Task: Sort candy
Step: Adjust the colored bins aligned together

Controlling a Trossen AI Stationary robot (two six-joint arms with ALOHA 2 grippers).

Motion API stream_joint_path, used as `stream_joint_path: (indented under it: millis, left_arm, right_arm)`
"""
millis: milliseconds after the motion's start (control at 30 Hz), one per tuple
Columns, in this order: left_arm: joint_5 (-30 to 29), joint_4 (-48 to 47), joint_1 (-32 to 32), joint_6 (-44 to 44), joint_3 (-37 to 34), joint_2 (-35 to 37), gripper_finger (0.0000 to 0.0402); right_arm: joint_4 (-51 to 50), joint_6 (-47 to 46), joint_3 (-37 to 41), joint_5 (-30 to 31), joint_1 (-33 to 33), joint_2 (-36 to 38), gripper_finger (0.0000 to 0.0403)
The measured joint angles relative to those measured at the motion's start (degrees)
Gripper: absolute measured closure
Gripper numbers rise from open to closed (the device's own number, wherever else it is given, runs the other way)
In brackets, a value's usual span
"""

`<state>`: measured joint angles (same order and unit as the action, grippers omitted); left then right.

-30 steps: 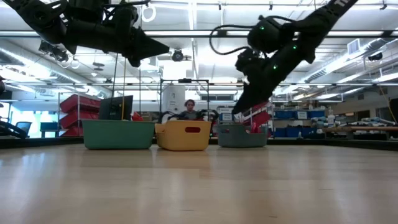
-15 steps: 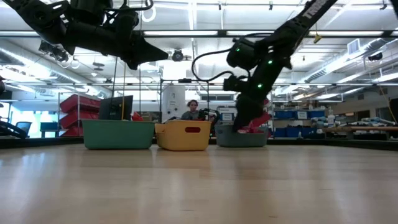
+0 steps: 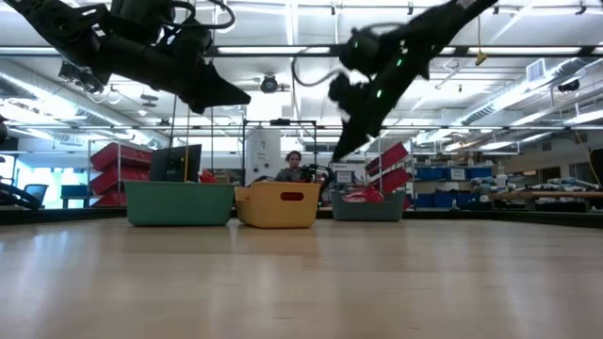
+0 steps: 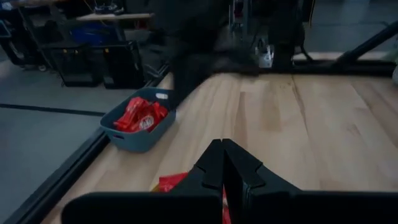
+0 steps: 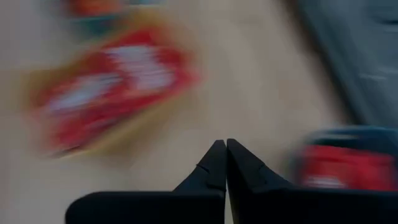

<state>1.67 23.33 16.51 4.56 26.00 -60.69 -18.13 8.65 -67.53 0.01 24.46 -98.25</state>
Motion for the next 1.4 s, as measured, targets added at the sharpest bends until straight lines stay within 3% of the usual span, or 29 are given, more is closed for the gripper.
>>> stream_joint_path:
  millis: [167, 333, 567, 733, 1133, 1400]
  left_arm:
    - [0.0, -1.37, 0.0, 1.2, 0.01, 0.0, 0.04]
    - [0.0, -1.12, 0.01, 1.2, 0.0, 0.0, 0.04]
    - [0.0, -0.99, 0.0, 1.2, 0.0, 0.0, 0.04]
    - [0.0, -0.99, 0.0, 1.2, 0.02, 0.0, 0.04]
    - [0.02, -2.49, 0.0, 1.24, 0.0, 0.02, 0.04]
    - [4.41, -7.4, -0.26, 2.96, 0.59, 0.02, 0.04]
  right_arm:
    - [-3.81, -0.15, 1.01, -11.75, -8.85, 1.68, 0.0403]
    - [1.09, -5.4, 2.86, -13.49, -16.77, -1.2, 0.0403]
    - [8.14, -11.2, 3.25, -16.32, -20.7, -3.85, 0.0403]
    - [9.74, -12.41, 3.28, -13.26, -19.22, -7.02, 0.0403]
    - [10.08, -15.12, 3.3, 2.4, -7.71, -8.99, 0.0403]
    - [7.87, -9.45, 3.3, 2.36, -2.19, -4.04, 0.0403]
